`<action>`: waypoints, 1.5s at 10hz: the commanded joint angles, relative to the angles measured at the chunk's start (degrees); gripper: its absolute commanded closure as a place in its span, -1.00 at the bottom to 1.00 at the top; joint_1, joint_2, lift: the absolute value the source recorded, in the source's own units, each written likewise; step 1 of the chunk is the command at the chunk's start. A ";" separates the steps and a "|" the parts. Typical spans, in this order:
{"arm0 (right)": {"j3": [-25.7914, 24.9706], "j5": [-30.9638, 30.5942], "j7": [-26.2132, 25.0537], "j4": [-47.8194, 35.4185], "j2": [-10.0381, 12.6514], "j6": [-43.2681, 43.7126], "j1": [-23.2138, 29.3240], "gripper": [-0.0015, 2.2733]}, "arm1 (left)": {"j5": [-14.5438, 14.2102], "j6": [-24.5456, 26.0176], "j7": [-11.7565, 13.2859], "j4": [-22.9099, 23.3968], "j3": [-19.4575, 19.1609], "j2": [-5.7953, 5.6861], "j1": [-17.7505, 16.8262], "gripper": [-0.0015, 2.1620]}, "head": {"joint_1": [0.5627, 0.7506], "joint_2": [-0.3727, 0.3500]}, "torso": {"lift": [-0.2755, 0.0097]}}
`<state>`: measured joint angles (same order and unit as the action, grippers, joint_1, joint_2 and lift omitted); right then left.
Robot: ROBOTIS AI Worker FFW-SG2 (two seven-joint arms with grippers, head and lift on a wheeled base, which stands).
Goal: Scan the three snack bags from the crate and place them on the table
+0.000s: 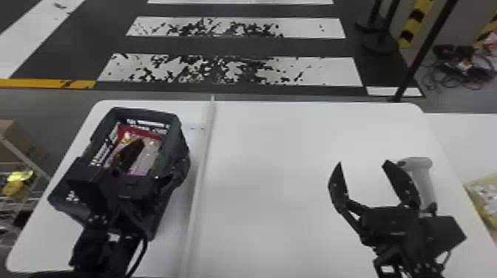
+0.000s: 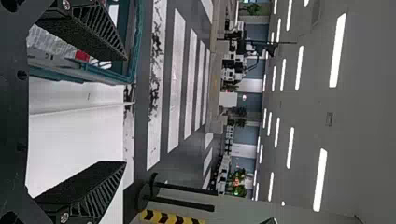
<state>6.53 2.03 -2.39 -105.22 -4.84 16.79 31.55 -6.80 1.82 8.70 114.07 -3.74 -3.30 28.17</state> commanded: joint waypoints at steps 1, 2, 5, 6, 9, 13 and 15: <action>-0.11 1.04 0.02 0.45 -0.87 0.12 0.26 -0.96 | -0.05 2.89 0.79 2.30 -3.30 -0.22 -0.58 -0.92 | 0.41 0.21 | 0.50; -0.11 1.22 0.02 0.45 -1.14 0.65 0.53 -0.96 | -0.40 8.16 4.40 3.18 -6.11 -0.40 -2.33 -0.92 | 0.41 0.26 | 0.50; 0.07 1.31 0.02 0.45 -1.40 1.88 1.23 -0.95 | 1.53 26.09 8.09 3.70 -12.17 -0.83 -9.19 -0.92 | 0.41 0.40 | 0.50; 0.07 1.31 0.02 0.37 -1.49 2.05 1.40 -0.95 | 4.43 34.88 10.46 3.62 -13.32 -0.92 -12.44 -0.92 | 0.41 0.47 | 0.50; 0.42 1.31 0.02 0.37 -1.75 2.23 1.40 -0.95 | 9.88 52.46 14.33 0.63 -13.93 -3.82 -20.61 -0.92 | 0.41 0.58 | 0.50; 0.42 1.31 0.02 0.45 -2.01 2.23 1.40 -0.95 | 17.61 59.31 19.69 -11.94 -8.92 -6.64 -31.16 -0.94 | 0.41 0.66 | 0.50; 0.51 1.31 0.02 0.54 -1.93 2.05 1.32 -0.95 | 18.67 59.31 20.74 -18.62 -6.90 -7.25 -34.85 -0.97 | 0.41 0.63 | 0.50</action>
<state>7.03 3.34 -2.37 -104.75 -6.79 18.86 32.92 11.74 61.12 29.39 97.25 -11.10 -10.37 -5.70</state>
